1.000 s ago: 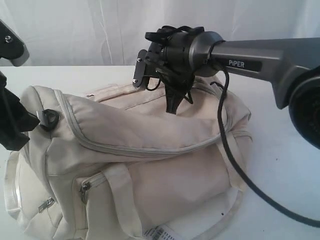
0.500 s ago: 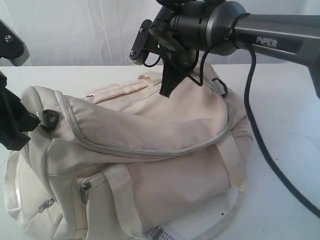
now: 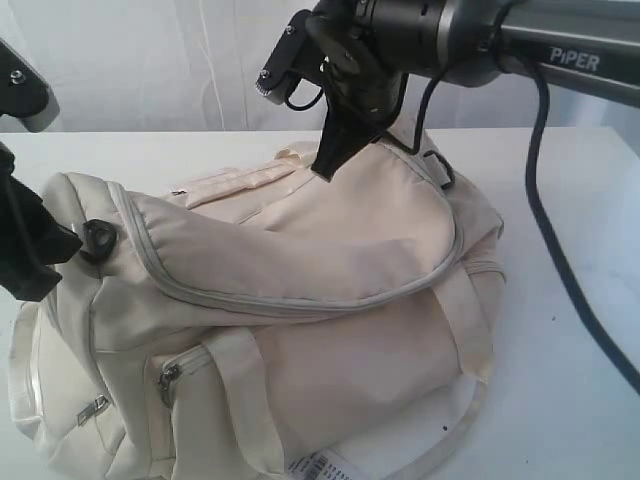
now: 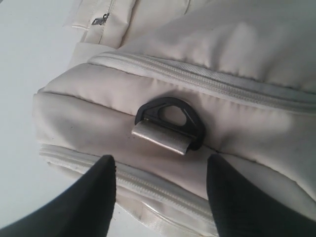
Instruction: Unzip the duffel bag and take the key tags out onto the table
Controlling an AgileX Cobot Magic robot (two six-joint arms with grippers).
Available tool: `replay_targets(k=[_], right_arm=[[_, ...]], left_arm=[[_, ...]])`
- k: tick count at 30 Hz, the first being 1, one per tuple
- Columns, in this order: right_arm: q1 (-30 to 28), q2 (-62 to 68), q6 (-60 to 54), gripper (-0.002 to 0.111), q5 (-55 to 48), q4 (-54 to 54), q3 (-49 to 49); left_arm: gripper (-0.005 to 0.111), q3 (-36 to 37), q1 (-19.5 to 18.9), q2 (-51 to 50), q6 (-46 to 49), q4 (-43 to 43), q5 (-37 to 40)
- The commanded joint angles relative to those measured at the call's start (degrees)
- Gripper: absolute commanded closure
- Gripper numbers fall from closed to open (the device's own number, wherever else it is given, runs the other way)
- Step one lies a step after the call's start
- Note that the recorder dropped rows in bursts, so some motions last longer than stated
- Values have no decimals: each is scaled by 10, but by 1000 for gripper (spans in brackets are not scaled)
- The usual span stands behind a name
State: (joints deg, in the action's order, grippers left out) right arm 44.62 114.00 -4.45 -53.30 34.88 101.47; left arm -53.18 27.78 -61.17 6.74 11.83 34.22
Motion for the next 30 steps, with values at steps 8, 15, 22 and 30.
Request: replay_targets(k=[8, 15, 22, 30], right_arm=[[-13, -29, 48, 108, -62, 8, 4], [-24, -50, 49, 108, -96, 7, 4], [-24, -75, 45, 108, -110, -19, -5], [-24, -97, 45, 108, -109, -19, -50]], left_arm=[[48, 4, -2, 5, -3, -5, 4], [48, 4, -2, 5, -3, -5, 4], [48, 4, -2, 5, -3, -5, 4], [48, 4, -2, 5, -3, -5, 4]])
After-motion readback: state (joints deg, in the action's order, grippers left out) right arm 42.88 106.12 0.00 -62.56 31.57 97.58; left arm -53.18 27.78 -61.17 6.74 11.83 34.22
